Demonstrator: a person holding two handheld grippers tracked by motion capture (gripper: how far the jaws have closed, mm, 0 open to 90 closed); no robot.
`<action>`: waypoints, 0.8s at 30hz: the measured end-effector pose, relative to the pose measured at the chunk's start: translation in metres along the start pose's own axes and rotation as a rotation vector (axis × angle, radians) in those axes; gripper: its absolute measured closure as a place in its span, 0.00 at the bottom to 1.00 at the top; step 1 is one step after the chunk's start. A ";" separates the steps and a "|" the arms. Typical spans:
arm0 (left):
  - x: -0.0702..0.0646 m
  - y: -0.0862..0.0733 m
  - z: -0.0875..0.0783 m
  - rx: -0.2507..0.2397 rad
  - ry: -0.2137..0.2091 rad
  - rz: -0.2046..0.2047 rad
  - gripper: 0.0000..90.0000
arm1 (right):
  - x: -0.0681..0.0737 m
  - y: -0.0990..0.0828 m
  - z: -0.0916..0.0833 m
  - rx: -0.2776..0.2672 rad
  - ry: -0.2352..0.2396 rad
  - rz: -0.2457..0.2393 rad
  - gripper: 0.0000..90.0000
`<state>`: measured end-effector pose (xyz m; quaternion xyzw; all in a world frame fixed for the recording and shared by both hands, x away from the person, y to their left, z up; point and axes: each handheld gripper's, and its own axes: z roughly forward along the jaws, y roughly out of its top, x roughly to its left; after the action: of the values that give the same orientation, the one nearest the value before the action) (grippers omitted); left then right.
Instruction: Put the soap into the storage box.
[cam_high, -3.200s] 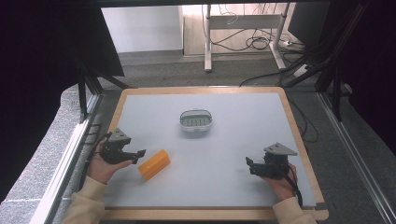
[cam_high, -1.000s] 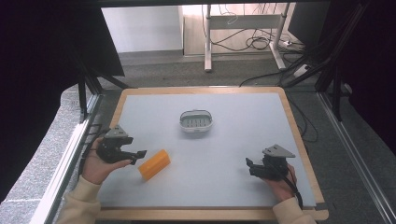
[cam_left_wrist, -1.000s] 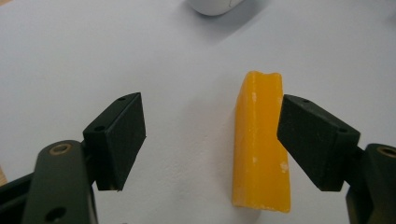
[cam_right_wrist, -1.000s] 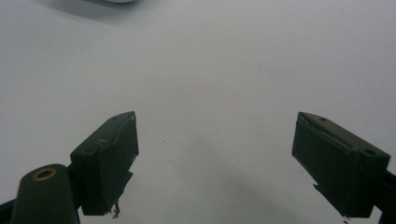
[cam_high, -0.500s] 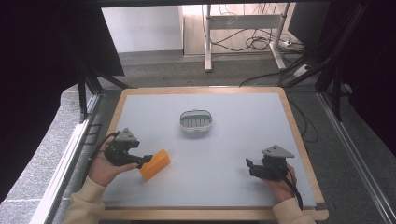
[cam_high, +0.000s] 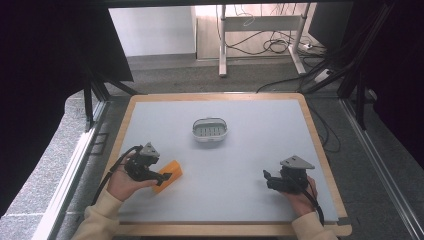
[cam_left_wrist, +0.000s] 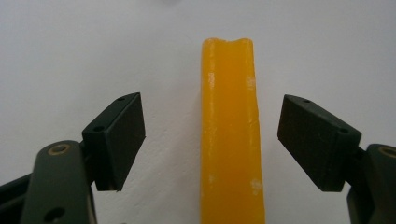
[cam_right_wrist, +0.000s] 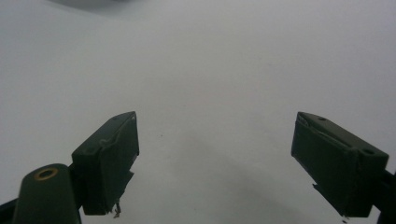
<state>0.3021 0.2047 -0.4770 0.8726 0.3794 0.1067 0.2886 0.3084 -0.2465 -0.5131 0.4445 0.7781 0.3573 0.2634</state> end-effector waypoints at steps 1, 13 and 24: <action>0.000 0.001 0.002 0.009 0.001 0.000 0.26 | 0.000 0.000 0.001 0.003 0.001 0.000 0.17; -0.004 0.003 0.027 0.144 -0.036 -0.004 0.43 | 0.000 0.000 0.001 0.004 -0.002 -0.007 0.17; -0.005 0.003 0.033 0.180 -0.023 -0.025 0.68 | 0.001 0.000 0.002 0.018 -0.019 -0.018 0.17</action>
<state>0.3136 0.1855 -0.5020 0.8914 0.3950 0.0585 0.2145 0.3099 -0.2450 -0.5142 0.4433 0.7827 0.3435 0.2701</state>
